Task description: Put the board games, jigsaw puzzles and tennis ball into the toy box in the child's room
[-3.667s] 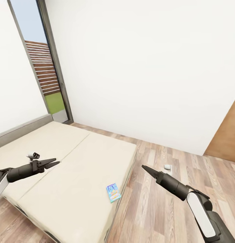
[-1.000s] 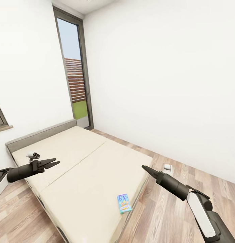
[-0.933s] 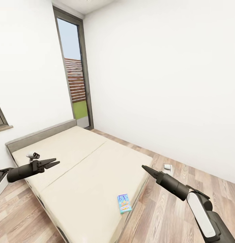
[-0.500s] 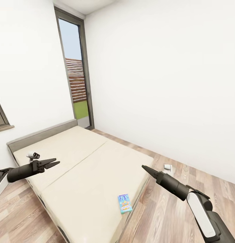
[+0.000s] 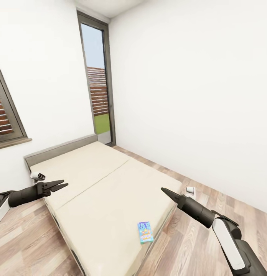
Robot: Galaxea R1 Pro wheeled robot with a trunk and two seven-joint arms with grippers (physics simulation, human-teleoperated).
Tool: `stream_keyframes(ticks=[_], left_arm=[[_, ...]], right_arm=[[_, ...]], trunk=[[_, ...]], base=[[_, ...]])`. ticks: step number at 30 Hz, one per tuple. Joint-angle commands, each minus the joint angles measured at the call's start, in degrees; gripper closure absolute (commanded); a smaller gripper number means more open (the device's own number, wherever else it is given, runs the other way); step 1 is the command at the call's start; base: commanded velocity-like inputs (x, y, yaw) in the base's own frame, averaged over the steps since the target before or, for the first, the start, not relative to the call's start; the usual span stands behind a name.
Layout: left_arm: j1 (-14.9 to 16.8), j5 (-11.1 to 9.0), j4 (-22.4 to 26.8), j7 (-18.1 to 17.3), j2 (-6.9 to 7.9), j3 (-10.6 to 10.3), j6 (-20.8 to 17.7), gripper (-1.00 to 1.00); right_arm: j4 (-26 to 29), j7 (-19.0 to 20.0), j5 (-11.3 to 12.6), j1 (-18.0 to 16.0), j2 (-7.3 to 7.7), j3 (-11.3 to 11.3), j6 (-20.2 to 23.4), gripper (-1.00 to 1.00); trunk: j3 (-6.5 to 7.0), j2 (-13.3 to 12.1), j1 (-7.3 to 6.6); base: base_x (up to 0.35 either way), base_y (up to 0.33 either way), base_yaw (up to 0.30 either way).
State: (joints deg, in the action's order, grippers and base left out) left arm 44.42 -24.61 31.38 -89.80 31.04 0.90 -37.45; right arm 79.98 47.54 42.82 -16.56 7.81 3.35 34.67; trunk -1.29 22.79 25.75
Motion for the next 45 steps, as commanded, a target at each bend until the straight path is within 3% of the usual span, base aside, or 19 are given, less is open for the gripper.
stream_keyframes(ticks=[1,45], left_arm=[[0.1,0.0,0.0,-0.2,0.0,0.0,-0.6,-1.0],[0.1,0.1,0.0,-0.2,-0.59,0.1,-0.6,-1.0]], right_arm=[[0.0,0.0,0.3,0.0,0.01,0.0,0.4,-1.0],[0.0,-0.1,0.3,0.0,0.01,0.0,0.4,-1.0]], trunk=[[-0.14,0.1,0.04],[-0.13,0.1,0.04]], base=[[0.0,-0.055,0.055],[0.017,-0.005,0.005]])
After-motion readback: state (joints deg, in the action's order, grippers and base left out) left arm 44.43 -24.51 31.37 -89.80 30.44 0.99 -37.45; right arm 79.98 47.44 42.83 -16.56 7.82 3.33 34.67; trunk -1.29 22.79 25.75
